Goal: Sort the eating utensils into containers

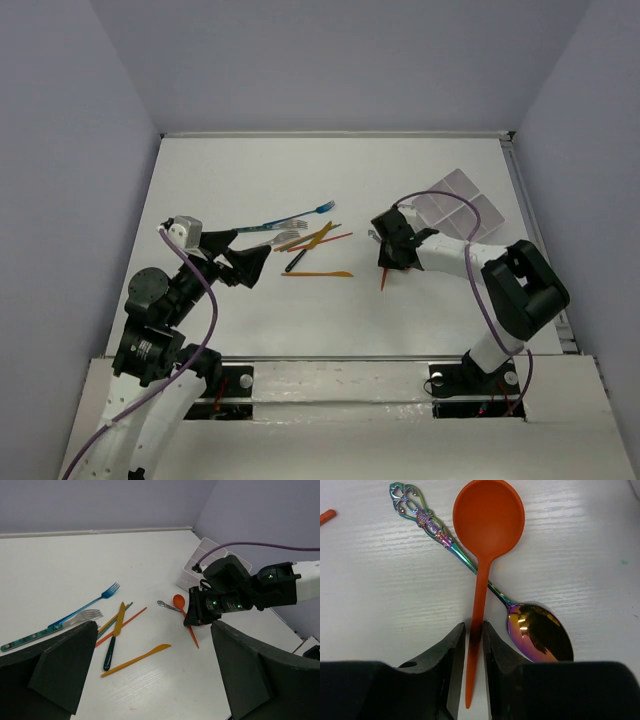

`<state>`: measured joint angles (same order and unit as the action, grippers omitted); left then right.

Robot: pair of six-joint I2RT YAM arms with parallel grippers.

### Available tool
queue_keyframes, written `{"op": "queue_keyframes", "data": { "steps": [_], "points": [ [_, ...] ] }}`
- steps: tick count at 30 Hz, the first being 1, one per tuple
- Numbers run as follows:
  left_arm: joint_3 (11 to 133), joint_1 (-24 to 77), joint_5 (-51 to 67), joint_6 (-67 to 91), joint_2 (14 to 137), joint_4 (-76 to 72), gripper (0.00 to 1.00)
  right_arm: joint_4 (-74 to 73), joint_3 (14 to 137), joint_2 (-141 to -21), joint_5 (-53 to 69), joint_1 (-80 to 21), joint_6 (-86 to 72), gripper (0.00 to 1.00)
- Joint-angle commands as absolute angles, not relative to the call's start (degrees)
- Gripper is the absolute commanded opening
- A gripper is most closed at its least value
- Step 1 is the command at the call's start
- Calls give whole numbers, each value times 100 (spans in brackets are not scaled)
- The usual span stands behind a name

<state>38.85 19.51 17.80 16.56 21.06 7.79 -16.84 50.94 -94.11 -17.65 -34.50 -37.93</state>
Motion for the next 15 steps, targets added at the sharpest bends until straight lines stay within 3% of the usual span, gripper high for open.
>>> {"op": "queue_keyframes", "data": {
  "steps": [1,7,10,15],
  "points": [
    [3814,1978,1863,1652,2048,527,99,-2250,5291,-9632,-1784,-3516,-3543,27],
    [3814,1978,1872,1644,2074,527,99,-2382,5598,-10071,-2171,-3516,-3472,25],
    [3814,1978,1890,1644,2074,527,99,-2391,5669,-10151,-2189,-3516,-3454,35],
    [3814,2030,1881,1652,2065,527,99,-2364,5722,-10186,-2293,-3516,-3428,29]
  ]
}}
